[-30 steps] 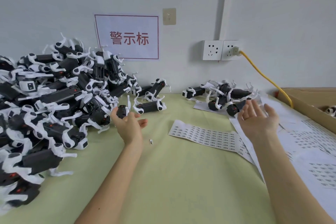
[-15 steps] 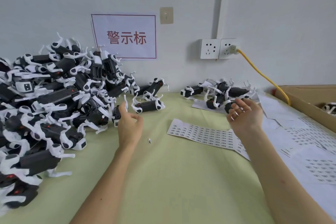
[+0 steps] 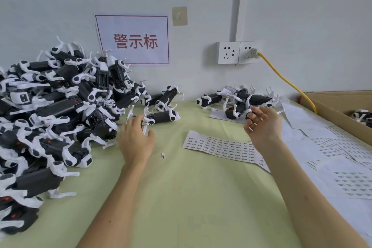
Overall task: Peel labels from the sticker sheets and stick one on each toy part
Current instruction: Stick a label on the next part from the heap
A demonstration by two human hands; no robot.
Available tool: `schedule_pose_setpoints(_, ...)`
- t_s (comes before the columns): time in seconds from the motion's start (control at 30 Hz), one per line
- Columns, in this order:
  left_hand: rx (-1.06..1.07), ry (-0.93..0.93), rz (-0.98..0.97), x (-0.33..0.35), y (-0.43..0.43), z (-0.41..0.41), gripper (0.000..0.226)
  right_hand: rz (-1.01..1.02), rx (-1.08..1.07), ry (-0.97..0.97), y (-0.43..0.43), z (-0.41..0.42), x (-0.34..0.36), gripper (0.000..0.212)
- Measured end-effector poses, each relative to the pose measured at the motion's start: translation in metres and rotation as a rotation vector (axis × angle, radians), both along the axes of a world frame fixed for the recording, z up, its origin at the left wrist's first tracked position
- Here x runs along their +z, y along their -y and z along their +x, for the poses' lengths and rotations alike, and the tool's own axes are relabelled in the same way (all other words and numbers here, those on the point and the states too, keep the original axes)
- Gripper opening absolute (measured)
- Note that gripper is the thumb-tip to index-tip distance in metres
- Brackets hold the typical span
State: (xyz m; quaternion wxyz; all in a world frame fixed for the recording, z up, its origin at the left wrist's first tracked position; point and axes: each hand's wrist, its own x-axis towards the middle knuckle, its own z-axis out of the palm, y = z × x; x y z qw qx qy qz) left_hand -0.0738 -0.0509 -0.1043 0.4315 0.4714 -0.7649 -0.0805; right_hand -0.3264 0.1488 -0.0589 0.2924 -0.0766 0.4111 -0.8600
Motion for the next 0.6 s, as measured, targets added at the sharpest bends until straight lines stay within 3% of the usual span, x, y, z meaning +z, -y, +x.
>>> schedule_pose_setpoints(0.07, 0.011, 0.115, 0.105, -0.001, 0.001, 0.002, 0.049, 0.017, 0.005, -0.023, 0.001, 0.002, 0.000, 0.017)
schedule_pose_setpoints(0.13, 0.003, 0.101, 0.123, -0.004, 0.002, 0.002, 0.040, 0.042, 0.016, -0.056, 0.002, 0.004, 0.001, 0.017)
schedule_pose_setpoints(0.23, 0.014, -0.053, 0.031, -0.002, 0.001, 0.003, 0.013, 0.085, 0.039, -0.126, 0.005, 0.006, 0.001, 0.018)
schedule_pose_setpoints(0.37, -0.061, -0.384, 0.090, 0.008, -0.004, 0.001, 0.030, 0.194, 0.060, -0.305, 0.011, 0.013, -0.001, 0.017)
schedule_pose_setpoints(0.47, -0.196, -0.563, 0.142, 0.016, -0.014, -0.004, 0.032, 0.396, 0.013, -0.636, 0.016, 0.021, -0.005, 0.014)
schedule_pose_setpoints(0.53, -0.267, -0.619, 0.147, 0.020, -0.021, -0.007, 0.033, 0.582, -0.043, -0.954, 0.019, 0.028, -0.010, 0.011)
schedule_pose_setpoints(0.6, -0.333, -0.658, 0.189, 0.026, -0.028, -0.008, 0.034, 0.663, -0.046, -1.150, 0.022, 0.035, -0.016, 0.017)
